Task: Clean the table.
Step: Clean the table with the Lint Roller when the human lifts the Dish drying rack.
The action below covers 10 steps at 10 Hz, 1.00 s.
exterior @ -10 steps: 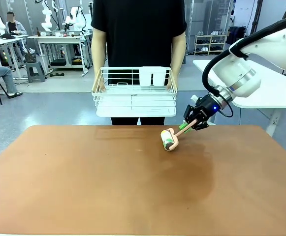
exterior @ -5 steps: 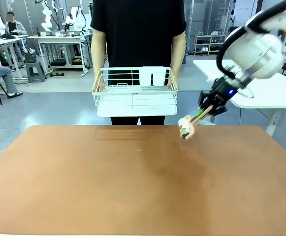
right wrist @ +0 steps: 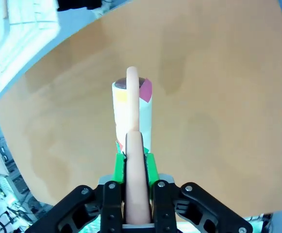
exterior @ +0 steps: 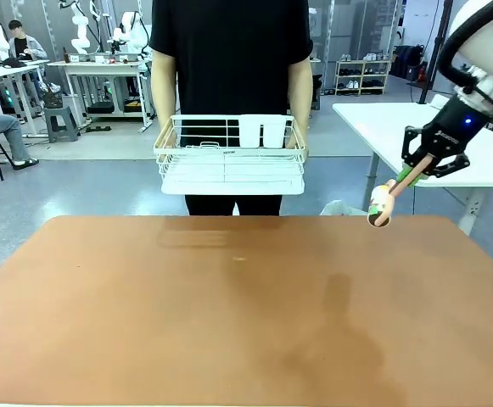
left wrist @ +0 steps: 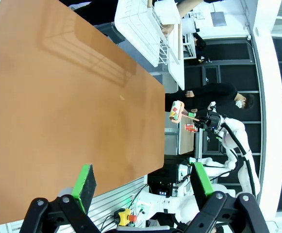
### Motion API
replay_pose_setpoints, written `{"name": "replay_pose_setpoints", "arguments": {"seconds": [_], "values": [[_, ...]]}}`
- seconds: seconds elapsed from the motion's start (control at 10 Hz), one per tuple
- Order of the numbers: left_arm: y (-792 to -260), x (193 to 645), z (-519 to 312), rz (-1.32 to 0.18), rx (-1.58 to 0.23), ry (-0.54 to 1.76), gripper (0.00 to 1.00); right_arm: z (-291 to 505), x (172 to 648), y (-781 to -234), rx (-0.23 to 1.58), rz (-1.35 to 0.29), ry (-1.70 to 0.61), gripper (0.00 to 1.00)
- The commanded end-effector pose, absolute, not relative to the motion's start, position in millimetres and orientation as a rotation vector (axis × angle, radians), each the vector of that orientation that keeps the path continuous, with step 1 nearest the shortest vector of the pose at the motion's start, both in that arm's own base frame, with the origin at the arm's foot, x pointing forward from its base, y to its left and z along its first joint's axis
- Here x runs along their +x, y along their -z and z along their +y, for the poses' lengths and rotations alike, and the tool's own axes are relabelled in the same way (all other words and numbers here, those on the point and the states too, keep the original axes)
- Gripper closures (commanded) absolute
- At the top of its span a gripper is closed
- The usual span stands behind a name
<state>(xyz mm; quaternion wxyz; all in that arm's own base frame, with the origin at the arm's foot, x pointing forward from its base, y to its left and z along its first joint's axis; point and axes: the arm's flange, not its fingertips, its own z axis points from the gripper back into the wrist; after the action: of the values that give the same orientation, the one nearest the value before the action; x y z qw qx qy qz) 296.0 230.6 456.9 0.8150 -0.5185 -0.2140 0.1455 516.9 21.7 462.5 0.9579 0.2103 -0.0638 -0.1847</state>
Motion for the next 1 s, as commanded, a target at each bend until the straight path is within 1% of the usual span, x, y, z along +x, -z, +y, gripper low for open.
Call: {"name": "replay_pose_setpoints", "arguments": {"seconds": [0.0,0.1,0.3,0.5,0.6,0.9], "values": [[-459.6,295.0,232.5,-0.478,-1.125,-0.29,0.0,22.4,497.2,-477.1,0.49,-0.03,0.496,0.79],[-459.6,295.0,232.5,-0.478,-1.125,-0.29,0.0,18.0,485.4,-480.8,0.405,-0.048,0.543,0.79],[-459.6,295.0,232.5,-0.478,-1.125,-0.29,0.0,19.1,469.3,-483.0,0.351,-0.069,0.547,0.79],[-459.6,295.0,232.5,-0.478,-1.125,-0.29,0.0,18.6,462.8,-487.1,0.345,-0.093,0.527,0.79],[-459.6,295.0,232.5,-0.478,-1.125,-0.29,0.0,12.4,474.8,-483.2,0.388,-0.064,0.524,0.79],[-459.6,295.0,232.5,-0.478,-1.125,-0.29,0.0,12.4,474.8,-483.2,0.388,-0.064,0.524,0.79]]}}
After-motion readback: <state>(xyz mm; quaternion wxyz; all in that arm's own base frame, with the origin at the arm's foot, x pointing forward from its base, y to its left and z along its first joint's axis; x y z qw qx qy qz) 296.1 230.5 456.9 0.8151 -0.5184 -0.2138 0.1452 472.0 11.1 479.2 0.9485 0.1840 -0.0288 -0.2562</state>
